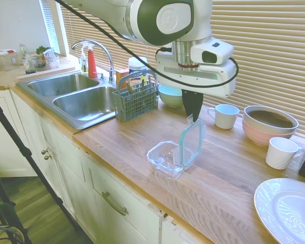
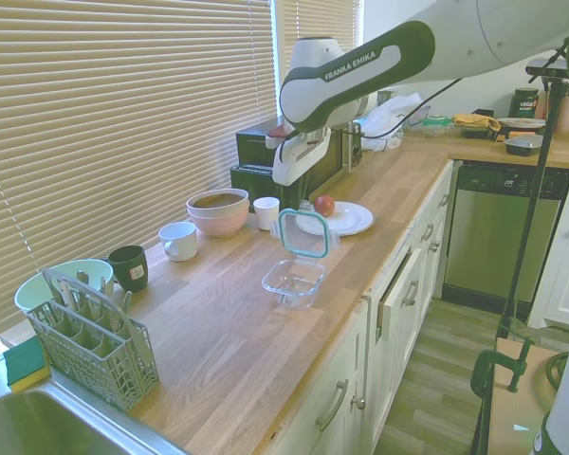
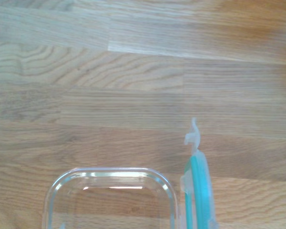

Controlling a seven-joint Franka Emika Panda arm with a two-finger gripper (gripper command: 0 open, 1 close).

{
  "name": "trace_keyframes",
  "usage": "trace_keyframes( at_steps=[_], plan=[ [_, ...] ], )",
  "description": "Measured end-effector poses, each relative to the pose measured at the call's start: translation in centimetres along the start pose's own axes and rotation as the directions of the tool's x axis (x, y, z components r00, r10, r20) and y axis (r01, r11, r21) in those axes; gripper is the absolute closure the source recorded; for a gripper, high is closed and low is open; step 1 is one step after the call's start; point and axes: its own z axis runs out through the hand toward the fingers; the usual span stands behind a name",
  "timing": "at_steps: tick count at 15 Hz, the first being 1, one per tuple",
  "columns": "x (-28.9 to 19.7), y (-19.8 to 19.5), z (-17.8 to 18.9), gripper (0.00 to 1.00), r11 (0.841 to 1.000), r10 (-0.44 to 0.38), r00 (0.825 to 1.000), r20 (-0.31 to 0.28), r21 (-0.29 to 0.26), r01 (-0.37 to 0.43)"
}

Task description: Cover the lid of the food container

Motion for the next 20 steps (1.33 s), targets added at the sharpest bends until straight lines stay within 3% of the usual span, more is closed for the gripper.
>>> trace_keyframes(
  at_steps=[7, 20],
  plan=[
    [-3.2, -3.0, 2.7, 1.0, 0.997, -0.046, 0.999, -0.007, -0.067, 0.045],
    [-4.0, -3.8, 0.6, 1.0, 0.994, -0.058, 0.996, -0.065, -0.093, 0.052]
  ],
)
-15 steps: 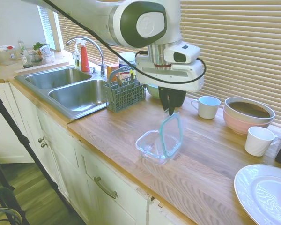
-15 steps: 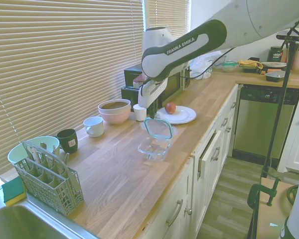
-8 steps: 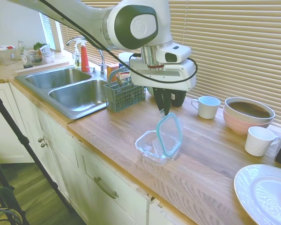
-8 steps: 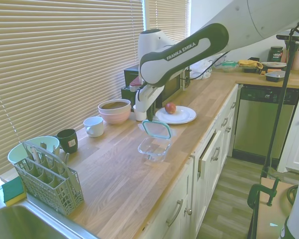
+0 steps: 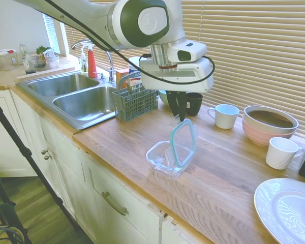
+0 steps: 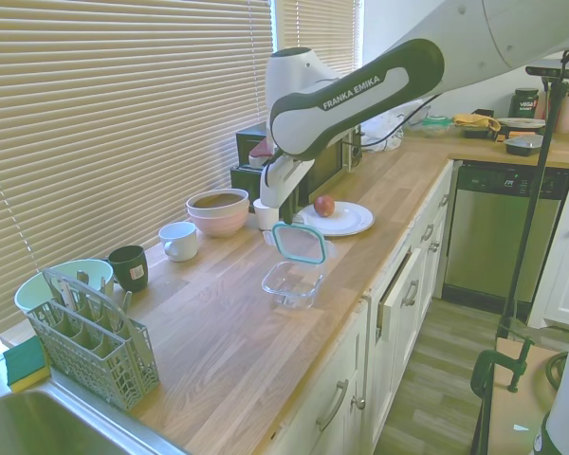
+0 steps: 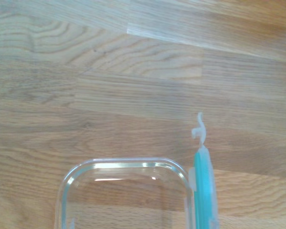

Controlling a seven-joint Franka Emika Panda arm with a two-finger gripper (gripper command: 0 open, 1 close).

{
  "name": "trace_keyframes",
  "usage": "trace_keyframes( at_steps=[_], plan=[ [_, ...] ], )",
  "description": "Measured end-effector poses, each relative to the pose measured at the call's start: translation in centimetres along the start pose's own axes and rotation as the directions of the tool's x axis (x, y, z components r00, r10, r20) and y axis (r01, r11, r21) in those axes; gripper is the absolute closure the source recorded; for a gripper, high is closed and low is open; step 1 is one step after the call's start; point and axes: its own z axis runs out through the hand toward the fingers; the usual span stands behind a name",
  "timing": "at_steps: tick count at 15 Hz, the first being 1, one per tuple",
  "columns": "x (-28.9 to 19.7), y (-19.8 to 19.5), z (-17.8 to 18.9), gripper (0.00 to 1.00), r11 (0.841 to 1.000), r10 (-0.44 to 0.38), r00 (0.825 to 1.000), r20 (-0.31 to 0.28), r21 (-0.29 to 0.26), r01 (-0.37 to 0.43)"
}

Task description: Cover the lid of the food container

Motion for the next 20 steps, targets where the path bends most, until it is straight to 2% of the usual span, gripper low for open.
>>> trace_keyframes(
  at_steps=[5, 13, 20],
  plan=[
    [-2.7, -3.4, 0.6, 1.0, 0.998, -0.027, 0.999, -0.021, -0.057, 0.026],
    [-6.0, -7.9, 4.1, 1.0, 0.989, -0.066, 0.998, -0.02, -0.13, 0.063],
    [-8.1, -8.4, 6.5, 1.0, 0.988, -0.089, 0.996, -0.007, -0.13, 0.088]
  ],
)
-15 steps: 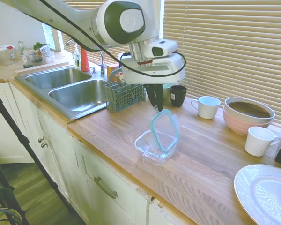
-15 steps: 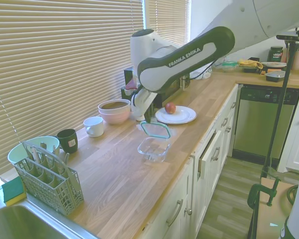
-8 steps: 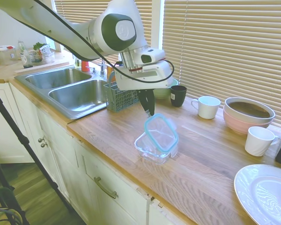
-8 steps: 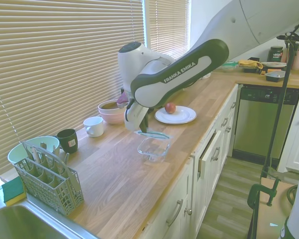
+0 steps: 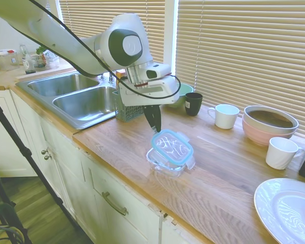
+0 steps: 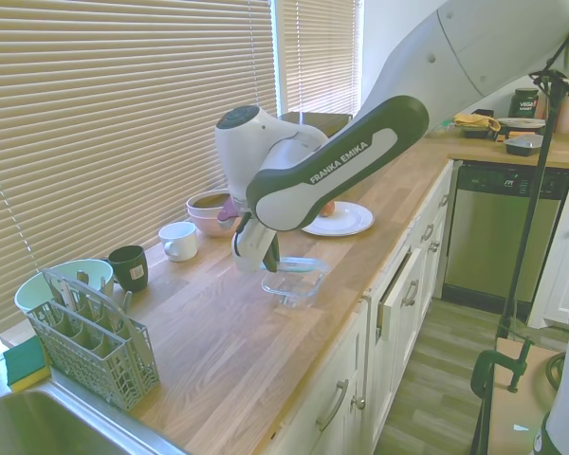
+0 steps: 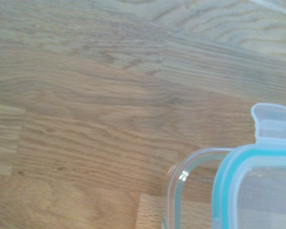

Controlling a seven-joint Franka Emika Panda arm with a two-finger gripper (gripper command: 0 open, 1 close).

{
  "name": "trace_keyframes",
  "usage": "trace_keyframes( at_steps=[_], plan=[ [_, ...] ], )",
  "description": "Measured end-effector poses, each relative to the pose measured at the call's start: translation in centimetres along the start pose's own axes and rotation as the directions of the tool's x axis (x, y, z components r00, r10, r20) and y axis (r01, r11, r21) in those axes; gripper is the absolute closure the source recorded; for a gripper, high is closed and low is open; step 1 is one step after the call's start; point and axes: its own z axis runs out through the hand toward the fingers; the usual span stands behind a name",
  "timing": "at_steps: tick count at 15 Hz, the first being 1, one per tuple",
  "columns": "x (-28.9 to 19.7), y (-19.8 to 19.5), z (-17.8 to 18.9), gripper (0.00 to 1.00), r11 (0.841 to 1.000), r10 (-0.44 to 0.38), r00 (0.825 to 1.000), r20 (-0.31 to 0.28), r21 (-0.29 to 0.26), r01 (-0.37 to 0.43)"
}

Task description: Cover the lid of the food container

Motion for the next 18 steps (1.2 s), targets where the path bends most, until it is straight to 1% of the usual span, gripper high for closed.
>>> trace_keyframes(
  at_steps=[4, 8, 14, 15, 18],
  plan=[
    [-1.1, 0.2, 1.6, 1.0, 1.0, -0.009, 1.0, 0.005, 0.012, 0.008],
    [-1.0, 0.6, 2.2, 1.0, 1.0, -0.001, 1.0, 0.0, 0.024, 0.001],
    [-0.7, -0.1, 3.5, 1.0, 1.0, 0.0, 1.0, 0.013, 0.017, 0.0],
    [-0.6, -0.2, 3.5, 0.0, 1.0, 0.002, 1.0, 0.012, 0.019, -0.003],
    [0.1, -0.5, 3.1, 0.0, 0.999, 0.018, 1.0, 0.012, 0.031, -0.018]
  ],
)
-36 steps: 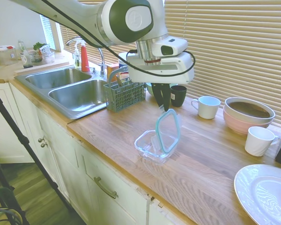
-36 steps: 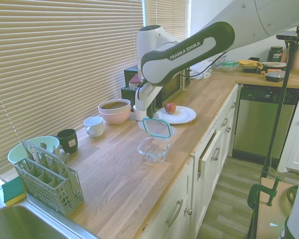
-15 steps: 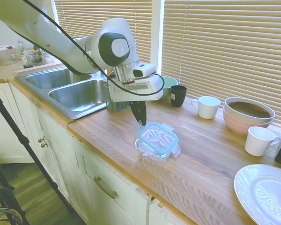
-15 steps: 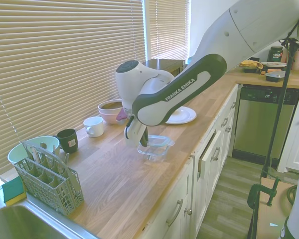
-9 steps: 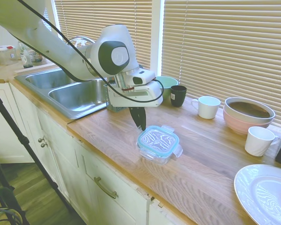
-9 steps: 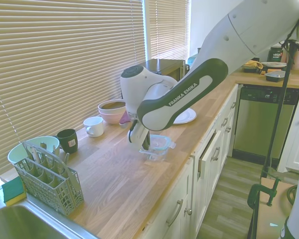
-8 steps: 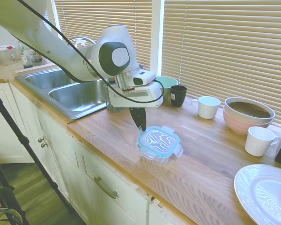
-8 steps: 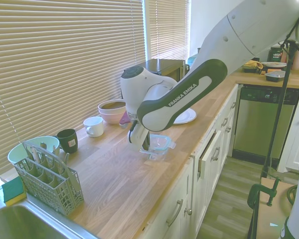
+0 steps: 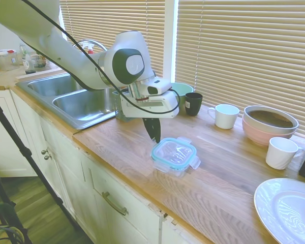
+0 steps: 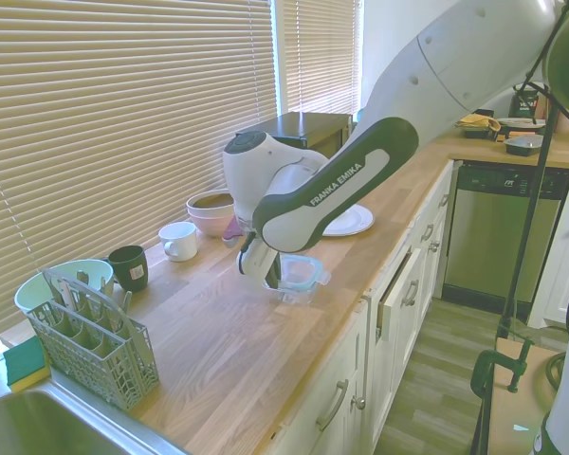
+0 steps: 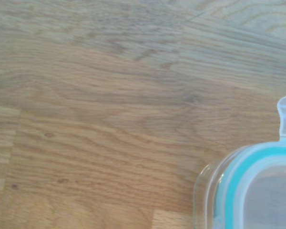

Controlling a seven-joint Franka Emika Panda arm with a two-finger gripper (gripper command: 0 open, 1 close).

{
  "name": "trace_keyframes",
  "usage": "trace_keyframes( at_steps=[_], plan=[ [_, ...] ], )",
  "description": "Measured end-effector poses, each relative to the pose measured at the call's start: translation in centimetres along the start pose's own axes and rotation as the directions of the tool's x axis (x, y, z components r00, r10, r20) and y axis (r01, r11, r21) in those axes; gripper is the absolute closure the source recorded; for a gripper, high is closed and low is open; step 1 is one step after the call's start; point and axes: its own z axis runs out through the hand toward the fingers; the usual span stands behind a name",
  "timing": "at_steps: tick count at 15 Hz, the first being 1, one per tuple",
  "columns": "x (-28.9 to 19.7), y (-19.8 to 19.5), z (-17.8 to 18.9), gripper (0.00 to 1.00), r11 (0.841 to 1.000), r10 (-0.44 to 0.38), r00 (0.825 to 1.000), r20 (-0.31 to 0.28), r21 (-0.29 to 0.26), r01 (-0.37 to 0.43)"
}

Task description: Cover the lid of the food container

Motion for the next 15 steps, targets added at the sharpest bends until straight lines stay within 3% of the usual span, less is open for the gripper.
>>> trace_keyframes(
  at_steps=[15],
  plan=[
    [2.3, -0.3, -0.7, 0.0, 1.0, 0.026, 1.0, -0.012, 0.001, -0.026]
  ],
)
